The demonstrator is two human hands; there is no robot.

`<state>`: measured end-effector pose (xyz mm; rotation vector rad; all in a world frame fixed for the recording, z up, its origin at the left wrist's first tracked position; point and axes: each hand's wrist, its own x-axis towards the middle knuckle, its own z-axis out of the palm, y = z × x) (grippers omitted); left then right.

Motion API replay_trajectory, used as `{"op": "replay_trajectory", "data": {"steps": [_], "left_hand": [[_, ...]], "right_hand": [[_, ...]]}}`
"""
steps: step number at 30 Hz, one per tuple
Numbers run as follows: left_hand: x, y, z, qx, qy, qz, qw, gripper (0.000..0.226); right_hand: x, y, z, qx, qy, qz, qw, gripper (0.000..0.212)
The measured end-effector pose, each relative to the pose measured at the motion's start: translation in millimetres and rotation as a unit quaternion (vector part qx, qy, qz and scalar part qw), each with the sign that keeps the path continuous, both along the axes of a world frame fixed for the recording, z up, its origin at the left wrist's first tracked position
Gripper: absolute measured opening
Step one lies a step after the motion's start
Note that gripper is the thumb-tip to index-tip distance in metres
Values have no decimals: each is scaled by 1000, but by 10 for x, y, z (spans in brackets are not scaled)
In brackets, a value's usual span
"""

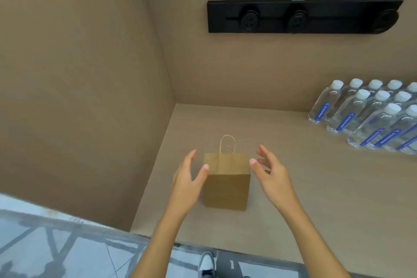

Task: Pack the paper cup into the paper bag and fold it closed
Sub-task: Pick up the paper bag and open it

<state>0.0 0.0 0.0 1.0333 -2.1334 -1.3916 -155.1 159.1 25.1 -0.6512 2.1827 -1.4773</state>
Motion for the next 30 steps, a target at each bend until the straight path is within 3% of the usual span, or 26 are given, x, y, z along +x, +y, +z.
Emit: {"op": "replay_trajectory", "data": {"steps": [5, 11, 21, 26, 30], "left_hand": [[-73, -243, -169, 92, -30, -26, 995, 70], [-99, -395, -173, 173, 5, -126, 977, 41], [-242, -378, -163, 204, 66, -115, 970, 18], [-346, -441, -149, 194, 50, -119, 973, 27], [-419, -507, -148, 174, 40, -126, 976, 22]], "right_hand": [[42, -149, -138, 6, -52, -60, 997, 49], [68, -211, -257, 3, -110, -108, 988, 46], [-51, -239, -261, -83, -189, -147, 967, 25], [-220, -243, -229, -90, -197, -172, 961, 22], [-346, -267, -151, -66, -210, -121, 968, 14]]}}
